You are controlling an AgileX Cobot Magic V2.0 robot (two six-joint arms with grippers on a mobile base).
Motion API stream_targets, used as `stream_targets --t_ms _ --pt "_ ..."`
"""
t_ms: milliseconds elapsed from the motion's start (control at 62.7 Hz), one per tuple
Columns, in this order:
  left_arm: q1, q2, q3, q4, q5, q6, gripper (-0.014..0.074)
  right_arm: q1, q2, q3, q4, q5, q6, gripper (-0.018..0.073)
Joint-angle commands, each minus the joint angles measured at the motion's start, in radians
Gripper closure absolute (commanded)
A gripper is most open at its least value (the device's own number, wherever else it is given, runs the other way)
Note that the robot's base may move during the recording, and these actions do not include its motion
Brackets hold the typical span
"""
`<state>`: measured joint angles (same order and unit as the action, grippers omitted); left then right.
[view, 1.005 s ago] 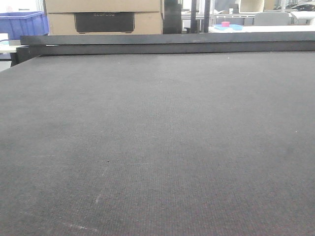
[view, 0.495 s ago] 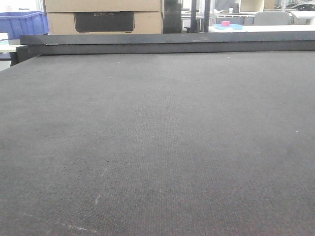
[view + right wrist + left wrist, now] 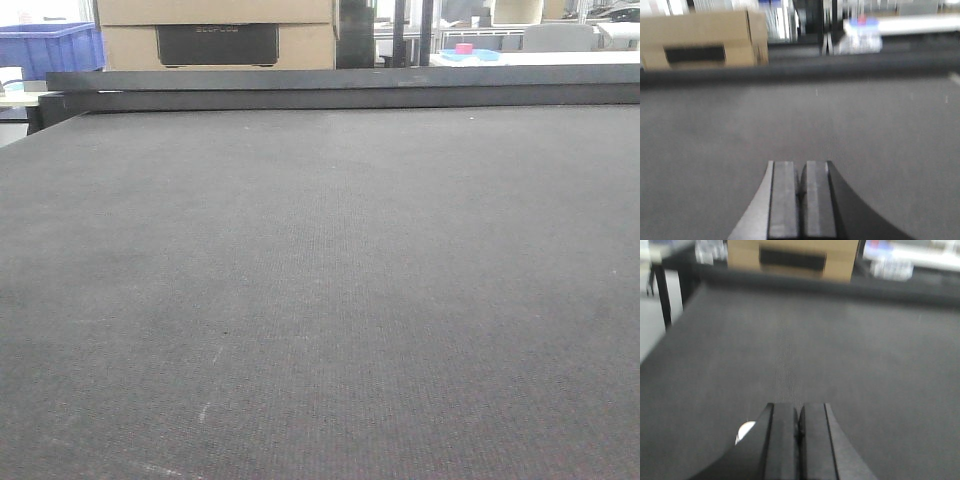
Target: Place valve from conveyor to right shelf box
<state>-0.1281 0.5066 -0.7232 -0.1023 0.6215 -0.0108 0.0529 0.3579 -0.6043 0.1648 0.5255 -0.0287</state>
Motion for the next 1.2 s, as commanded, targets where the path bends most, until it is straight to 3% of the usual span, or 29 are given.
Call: stream_targets --t_ms 0,367,702,1053,1117,1181 --pt "0.006 0.132 -0.090 -0.006 0.072 -0.002 0.0707 0.000 0.130 -0.092 -0.011 0.089 -0.004 0.0727" --pt "0.006 0.554 -0.377 -0.007 0.393 -0.002 0.0707 0.000 0.591 -0.371 -0.051 0.457 -0.004 0.0727" --pt "0.006 0.683 -0.409 -0.008 0.369 -0.030 0.0707 0.000 0.755 -0.423 -0.134 0.667 -0.004 0.0727" --pt "0.006 0.684 -0.409 -0.008 0.373 -0.034 0.0707 0.000 0.843 -0.503 -0.165 0.696 -0.004 0.0724" --pt "0.006 0.684 -0.409 -0.008 0.381 -0.034 0.0707 0.000 0.857 -0.503 -0.152 0.696 -0.004 0.0671" --pt "0.006 0.684 -0.409 -0.008 0.385 -0.034 0.0707 0.000 0.867 -0.503 -0.142 0.696 -0.004 0.0540"
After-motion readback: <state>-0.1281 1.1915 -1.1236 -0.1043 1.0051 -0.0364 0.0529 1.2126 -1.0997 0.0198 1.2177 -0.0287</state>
